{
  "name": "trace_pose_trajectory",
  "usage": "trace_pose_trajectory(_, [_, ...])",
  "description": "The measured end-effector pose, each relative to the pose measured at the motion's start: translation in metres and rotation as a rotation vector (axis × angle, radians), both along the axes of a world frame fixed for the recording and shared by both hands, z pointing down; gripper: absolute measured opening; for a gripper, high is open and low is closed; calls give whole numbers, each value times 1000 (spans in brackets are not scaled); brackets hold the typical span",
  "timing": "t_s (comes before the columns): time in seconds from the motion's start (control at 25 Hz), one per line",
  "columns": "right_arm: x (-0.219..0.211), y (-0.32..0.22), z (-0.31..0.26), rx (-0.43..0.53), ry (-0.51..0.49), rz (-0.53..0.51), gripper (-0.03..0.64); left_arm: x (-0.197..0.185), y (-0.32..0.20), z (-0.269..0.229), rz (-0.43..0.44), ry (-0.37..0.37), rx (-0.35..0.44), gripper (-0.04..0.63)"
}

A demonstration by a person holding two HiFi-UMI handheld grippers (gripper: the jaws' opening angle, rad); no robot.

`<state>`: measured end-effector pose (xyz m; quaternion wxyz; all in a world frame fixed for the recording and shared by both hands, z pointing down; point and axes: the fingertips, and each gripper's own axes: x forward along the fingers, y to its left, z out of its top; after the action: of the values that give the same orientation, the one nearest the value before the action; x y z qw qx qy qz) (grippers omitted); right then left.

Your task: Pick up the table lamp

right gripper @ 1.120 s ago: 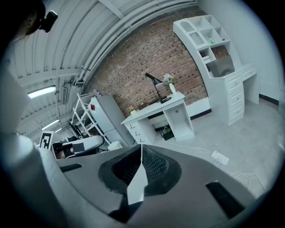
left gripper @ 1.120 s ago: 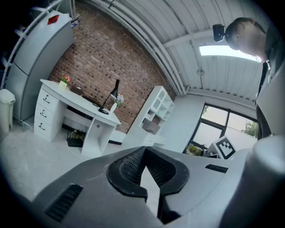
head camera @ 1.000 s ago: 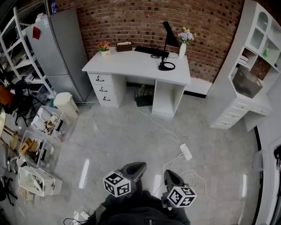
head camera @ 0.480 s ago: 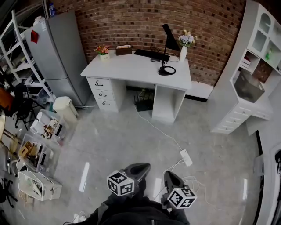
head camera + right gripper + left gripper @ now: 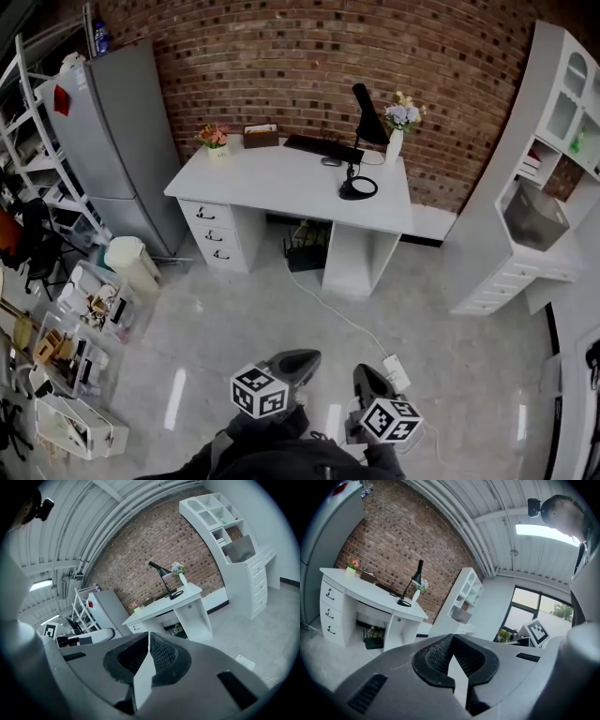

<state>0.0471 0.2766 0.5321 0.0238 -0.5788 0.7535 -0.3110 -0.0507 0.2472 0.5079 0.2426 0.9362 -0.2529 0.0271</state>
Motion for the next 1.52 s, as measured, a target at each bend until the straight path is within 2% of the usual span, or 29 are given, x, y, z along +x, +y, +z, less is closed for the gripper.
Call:
trace_pose_trajectory(0.24, [-15, -59, -3, -1, -8, 17, 17, -12, -66, -8, 16, 9, 20, 8])
trace_pose_trajectory(0.48, [-26, -102, 0, -9, -12, 24, 17, -23, -111, -8, 20, 22, 18, 8])
trace_pose_trajectory(0.64, [-31, -117, 4, -17, -13, 32, 17, -28, -124, -6, 30, 24, 19, 8])
trace_pose_trajectory(0.96, [-44, -124, 19, -73, -39, 7, 17, -35, -126, 7, 21, 25, -39, 8])
trace_pose_trajectory(1.16, [-46, -137, 24, -88, -38, -19, 17, -40, -142, 7, -14, 52, -52, 8])
trace_pose_trajectory(1.52, [-22, -172, 33, -107, -55, 3, 17, -18, -181, 22, -4, 33, -73, 8])
